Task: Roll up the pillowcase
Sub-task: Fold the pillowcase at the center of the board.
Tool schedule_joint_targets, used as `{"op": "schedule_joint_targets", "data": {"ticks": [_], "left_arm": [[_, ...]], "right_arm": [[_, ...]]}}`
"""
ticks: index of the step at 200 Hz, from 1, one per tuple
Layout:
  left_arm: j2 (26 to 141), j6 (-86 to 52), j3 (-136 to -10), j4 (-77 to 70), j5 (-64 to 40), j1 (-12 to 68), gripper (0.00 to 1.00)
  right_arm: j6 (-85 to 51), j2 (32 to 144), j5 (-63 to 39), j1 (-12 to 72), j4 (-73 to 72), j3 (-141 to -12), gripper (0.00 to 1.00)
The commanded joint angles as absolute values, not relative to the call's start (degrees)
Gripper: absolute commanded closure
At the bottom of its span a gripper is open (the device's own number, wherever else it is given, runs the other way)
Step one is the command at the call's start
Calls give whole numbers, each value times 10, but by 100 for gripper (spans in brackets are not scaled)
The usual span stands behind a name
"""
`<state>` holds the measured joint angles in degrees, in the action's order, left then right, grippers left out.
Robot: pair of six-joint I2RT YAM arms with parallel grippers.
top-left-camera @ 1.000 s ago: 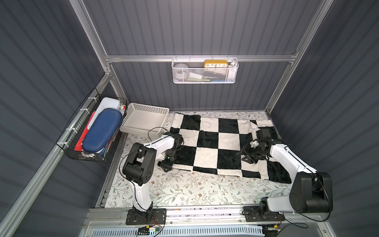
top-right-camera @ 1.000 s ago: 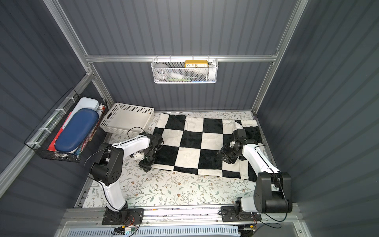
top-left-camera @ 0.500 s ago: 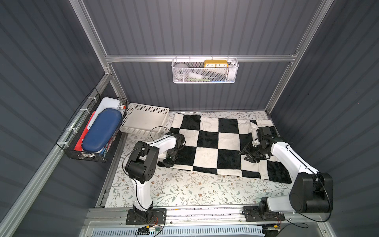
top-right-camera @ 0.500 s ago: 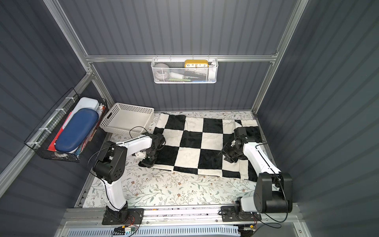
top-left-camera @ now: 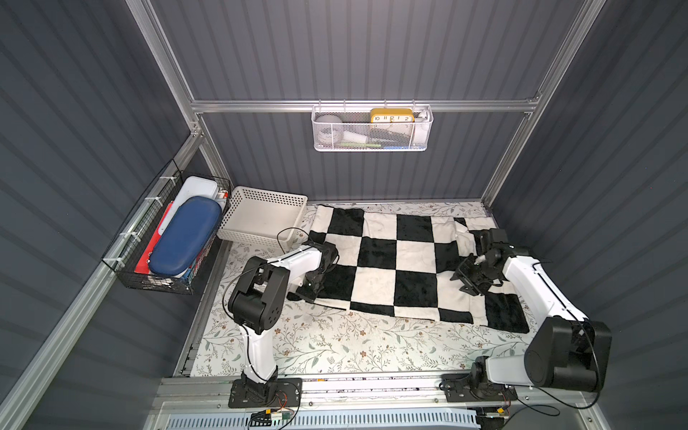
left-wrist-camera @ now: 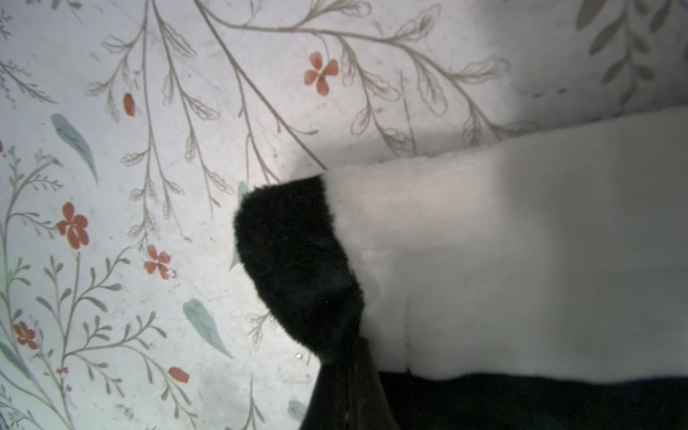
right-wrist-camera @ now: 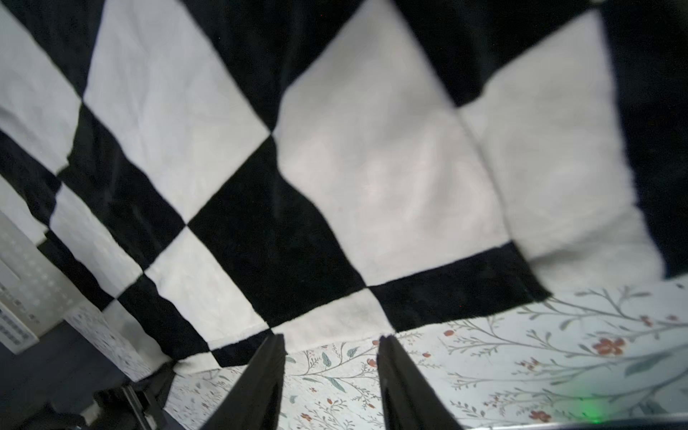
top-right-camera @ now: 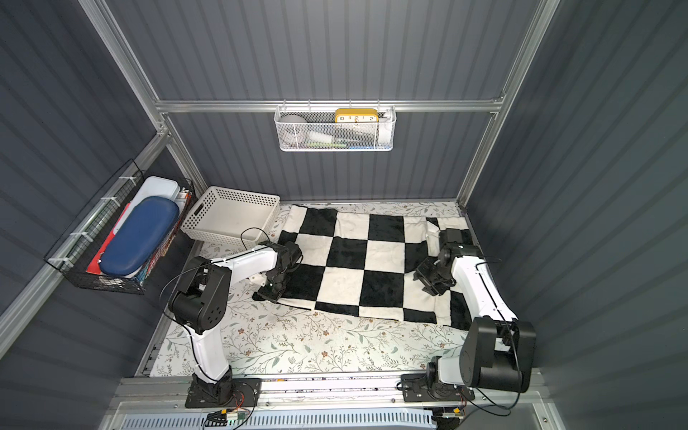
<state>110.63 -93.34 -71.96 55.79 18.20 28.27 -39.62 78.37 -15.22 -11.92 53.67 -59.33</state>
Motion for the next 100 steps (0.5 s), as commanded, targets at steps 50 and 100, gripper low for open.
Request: {"op": "schedule_joint_targets", "data": {"ticks": [50, 100], "left_arm": [[1082, -833, -729, 522, 164, 290, 100], [1086, -784, -745, 507, 145, 290, 99]], "right_arm": [[-427, 837, -3, -393, 616, -597, 49], [-444, 855, 48, -461, 594, -561, 42]]}}
